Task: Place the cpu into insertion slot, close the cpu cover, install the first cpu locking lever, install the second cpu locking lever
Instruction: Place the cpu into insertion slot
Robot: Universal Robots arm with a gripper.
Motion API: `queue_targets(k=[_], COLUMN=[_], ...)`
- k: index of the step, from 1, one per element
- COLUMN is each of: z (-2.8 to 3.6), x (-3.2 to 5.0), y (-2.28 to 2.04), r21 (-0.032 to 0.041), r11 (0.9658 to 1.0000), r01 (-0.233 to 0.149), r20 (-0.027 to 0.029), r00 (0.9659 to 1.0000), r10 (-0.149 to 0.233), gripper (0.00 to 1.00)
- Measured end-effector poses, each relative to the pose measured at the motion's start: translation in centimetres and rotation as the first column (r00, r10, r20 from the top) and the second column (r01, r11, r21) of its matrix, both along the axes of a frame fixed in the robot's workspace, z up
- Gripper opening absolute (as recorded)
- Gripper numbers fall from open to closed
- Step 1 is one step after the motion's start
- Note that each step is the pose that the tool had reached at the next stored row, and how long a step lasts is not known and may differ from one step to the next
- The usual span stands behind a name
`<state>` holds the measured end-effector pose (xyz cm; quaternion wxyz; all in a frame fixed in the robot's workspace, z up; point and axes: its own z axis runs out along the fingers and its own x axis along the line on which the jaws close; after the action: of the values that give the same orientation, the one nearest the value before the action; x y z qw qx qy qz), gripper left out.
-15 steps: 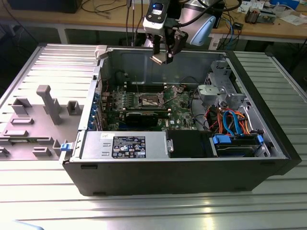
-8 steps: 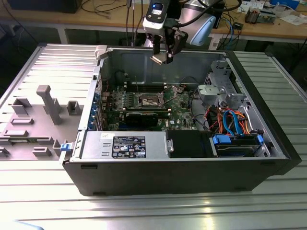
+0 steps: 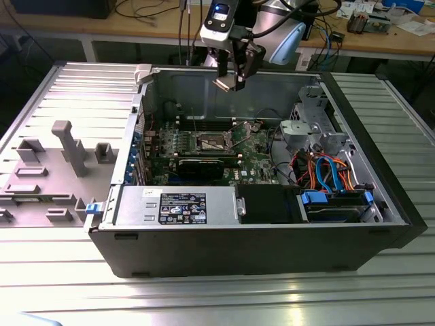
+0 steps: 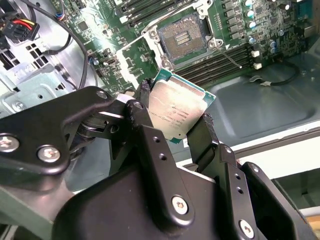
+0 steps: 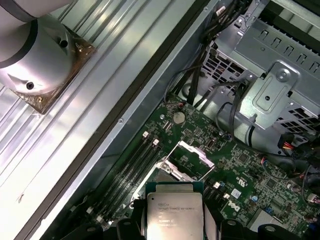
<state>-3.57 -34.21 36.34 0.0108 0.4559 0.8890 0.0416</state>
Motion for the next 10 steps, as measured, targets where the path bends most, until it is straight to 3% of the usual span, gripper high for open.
queue_targets(k=[6,10], z=[-0.02,-0.02], x=[0.0,-0.06], y=[0.0,0.0], r21=[0.0,0.0], r11=[0.998,0.9973], r01=[0.063,0.074], r20=[0.0,0.0], r00=[0.998,0.9973], r10=[-0.063,-0.074], gripper=[0.55,0.55])
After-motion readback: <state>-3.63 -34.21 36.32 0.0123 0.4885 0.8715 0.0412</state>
